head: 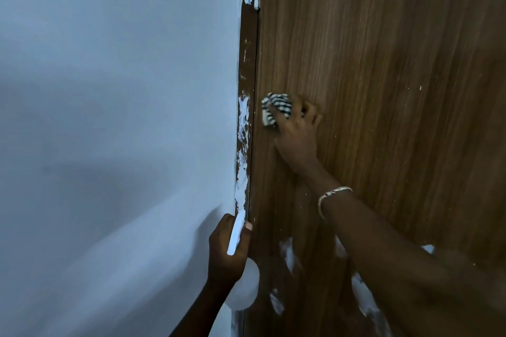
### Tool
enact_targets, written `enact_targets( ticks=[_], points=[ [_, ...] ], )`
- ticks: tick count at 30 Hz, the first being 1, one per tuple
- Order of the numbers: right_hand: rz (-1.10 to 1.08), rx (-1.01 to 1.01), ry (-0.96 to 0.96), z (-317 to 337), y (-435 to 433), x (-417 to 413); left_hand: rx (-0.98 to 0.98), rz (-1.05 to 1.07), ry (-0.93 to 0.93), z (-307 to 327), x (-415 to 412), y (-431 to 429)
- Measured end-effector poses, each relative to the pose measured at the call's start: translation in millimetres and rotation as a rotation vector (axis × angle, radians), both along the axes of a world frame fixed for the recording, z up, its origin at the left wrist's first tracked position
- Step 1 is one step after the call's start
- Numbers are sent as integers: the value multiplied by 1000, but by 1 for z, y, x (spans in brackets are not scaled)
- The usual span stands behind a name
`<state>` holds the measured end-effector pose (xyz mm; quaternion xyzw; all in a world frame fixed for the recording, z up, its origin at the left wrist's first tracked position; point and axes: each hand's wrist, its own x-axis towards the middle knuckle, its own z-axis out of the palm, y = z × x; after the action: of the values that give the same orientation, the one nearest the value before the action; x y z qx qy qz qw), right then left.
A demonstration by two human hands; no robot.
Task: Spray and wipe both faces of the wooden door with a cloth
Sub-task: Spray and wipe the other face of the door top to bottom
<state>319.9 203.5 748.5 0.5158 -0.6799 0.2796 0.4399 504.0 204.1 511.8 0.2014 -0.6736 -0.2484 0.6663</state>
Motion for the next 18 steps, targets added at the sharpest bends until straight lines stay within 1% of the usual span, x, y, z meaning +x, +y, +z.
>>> enact_targets(
  ticks=[2, 4, 6, 7, 9, 11, 13, 15, 16, 18],
  points=[
    [42, 226, 147, -21, -11, 11, 24, -6, 3, -7, -2, -3],
    [99, 494, 319, -68, -8, 7, 32, -24, -37, -17, -6, -2],
    [127, 702, 434, -120, 10, -9, 31, -54, -83, -29, -10, 2],
    [112, 764, 469, -142, 25, -19, 30, -60, -101, -36, -12, 5],
    [76, 801, 486, -176, 55, -40, 23, -54, -135, -51, -16, 8],
    [56, 690, 431, -193, 82, -58, -2, -33, -159, -64, -19, 8],
    [45, 529, 285, -189, 99, -67, -67, 24, -196, -77, -22, 7],
    [-3, 356, 90, -167, 103, -65, -93, 64, -227, -80, -26, 7],
    [-37, 278, 0, -151, 100, -61, -64, 69, -235, -80, -27, 7],
    [-76, 123, -101, -121, 88, -49, -10, 73, -244, -83, -27, 8]
  ],
)
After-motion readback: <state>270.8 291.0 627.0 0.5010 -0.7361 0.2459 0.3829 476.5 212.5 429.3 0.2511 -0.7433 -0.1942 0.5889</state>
